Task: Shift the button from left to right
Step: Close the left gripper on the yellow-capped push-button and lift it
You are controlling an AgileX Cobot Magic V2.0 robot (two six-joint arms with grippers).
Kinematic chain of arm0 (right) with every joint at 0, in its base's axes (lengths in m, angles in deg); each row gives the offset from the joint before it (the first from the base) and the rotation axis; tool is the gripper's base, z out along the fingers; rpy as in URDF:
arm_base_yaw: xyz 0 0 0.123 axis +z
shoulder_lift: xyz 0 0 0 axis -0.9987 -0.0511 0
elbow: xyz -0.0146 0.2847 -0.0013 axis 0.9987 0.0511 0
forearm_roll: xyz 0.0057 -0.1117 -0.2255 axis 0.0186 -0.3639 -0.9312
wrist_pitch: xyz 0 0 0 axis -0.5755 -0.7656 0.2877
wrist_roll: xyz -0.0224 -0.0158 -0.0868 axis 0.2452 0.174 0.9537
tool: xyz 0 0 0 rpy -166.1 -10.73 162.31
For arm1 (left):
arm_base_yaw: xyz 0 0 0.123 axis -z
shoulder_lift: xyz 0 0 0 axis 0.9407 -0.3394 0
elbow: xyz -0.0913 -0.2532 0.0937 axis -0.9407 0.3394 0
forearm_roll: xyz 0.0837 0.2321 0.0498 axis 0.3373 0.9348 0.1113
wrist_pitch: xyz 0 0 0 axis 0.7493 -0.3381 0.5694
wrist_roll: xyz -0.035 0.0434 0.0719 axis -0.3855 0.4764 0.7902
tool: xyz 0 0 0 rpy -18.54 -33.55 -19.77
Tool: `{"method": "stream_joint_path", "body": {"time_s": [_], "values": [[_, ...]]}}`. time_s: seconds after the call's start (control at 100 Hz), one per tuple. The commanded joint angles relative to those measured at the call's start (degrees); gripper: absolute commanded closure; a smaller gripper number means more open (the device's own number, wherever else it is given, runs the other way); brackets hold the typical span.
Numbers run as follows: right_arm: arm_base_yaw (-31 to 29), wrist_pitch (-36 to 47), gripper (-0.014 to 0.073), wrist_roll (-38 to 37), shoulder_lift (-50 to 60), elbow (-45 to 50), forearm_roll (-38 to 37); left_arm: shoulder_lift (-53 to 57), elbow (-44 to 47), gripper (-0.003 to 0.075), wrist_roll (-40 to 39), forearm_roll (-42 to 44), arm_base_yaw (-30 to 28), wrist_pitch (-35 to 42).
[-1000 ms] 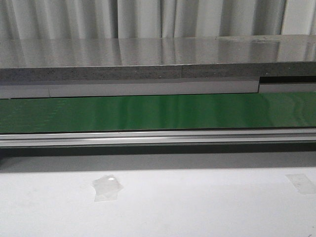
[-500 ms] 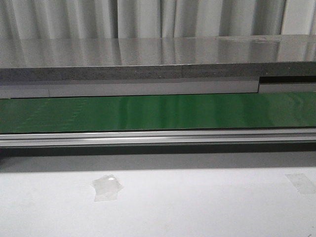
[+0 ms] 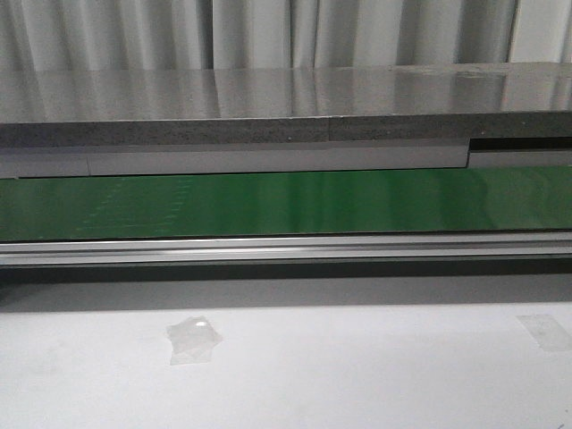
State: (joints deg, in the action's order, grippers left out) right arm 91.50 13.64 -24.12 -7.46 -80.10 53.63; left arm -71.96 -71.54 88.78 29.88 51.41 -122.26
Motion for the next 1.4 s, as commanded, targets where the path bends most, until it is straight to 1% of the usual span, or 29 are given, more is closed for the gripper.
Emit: {"method": "stream_joint_path", "body": {"time_s": [0.0, 0.16, 0.57, 0.94, 1.18, 1.39], "values": [[0.0, 4.8, 0.0662, 0.1, 1.1, -0.9, -0.4, -2.1, -3.2, 0.0153, 2.1, -3.0, -2.8, 2.7], [0.0, 4.8, 0.0662, 0.1, 1.1, -0.9, -0.4, -8.7, -3.6, 0.0153, 5.1, -3.2, -5.8, 2.3], [0.0, 4.8, 0.0662, 0.1, 1.1, -0.9, -0.4, -20.5, -3.6, 0.0153, 6.4, -4.2, -5.6, 3.2], [0.0, 4.8, 0.0662, 0.1, 1.1, -0.9, -0.4, -25.8, -3.5, 0.0153, 6.4, -4.8, -5.4, 4.6], [0.0, 4.8, 0.0662, 0.1, 1.1, -0.9, -0.4, -28.0, -3.5, 0.0153, 6.4, -5.0, -3.8, 4.7], [0.0, 4.8, 0.0662, 0.1, 1.1, -0.9, -0.4, -30.2, -3.5, 0.0154, 6.4, -3.1, -2.8, 4.7]]}}
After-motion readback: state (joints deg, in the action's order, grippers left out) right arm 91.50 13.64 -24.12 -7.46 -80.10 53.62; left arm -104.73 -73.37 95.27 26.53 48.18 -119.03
